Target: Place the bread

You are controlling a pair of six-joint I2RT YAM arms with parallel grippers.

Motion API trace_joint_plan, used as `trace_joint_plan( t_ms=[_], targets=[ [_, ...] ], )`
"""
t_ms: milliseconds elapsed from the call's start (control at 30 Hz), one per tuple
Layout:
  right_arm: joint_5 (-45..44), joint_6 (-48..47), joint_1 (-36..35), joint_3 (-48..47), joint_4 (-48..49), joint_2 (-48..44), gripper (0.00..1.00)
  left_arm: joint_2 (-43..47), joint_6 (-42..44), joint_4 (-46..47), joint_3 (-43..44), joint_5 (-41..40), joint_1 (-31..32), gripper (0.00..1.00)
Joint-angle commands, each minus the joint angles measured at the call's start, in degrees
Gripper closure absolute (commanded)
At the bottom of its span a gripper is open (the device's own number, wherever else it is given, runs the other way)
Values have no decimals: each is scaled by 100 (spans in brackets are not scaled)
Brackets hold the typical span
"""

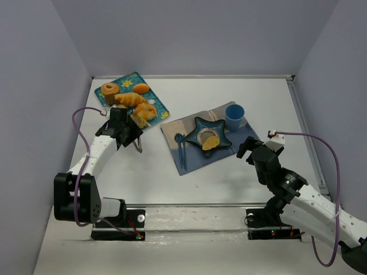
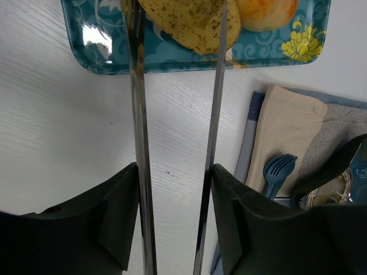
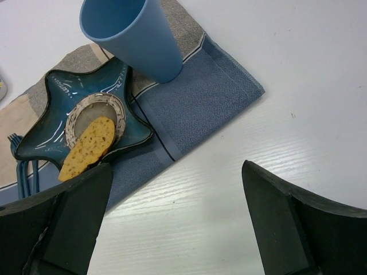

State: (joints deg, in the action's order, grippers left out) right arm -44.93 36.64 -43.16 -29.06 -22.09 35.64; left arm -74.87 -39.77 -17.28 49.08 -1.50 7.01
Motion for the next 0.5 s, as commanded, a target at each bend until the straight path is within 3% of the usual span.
trace_joint_plan(
  t_ms=[0, 200, 333, 400, 467],
  targets=[
    [-289, -26, -17, -135, 82, -39, 0, 148, 101, 234, -4, 123, -50, 52],
    [-280, -17, -17, -144, 90, -48, 0, 324, 31, 111, 5, -79, -50, 65],
    [-254, -26, -17, -144, 90, -66, 0, 324, 39, 49, -12, -53, -50, 79],
    [-245, -26, -17, -144, 82, -66, 0, 333, 22, 14, -12, -35, -50, 94],
    [-245, -17, -17, -144, 73, -92, 0, 359, 22, 5, -12, -26, -50, 94]
  ],
)
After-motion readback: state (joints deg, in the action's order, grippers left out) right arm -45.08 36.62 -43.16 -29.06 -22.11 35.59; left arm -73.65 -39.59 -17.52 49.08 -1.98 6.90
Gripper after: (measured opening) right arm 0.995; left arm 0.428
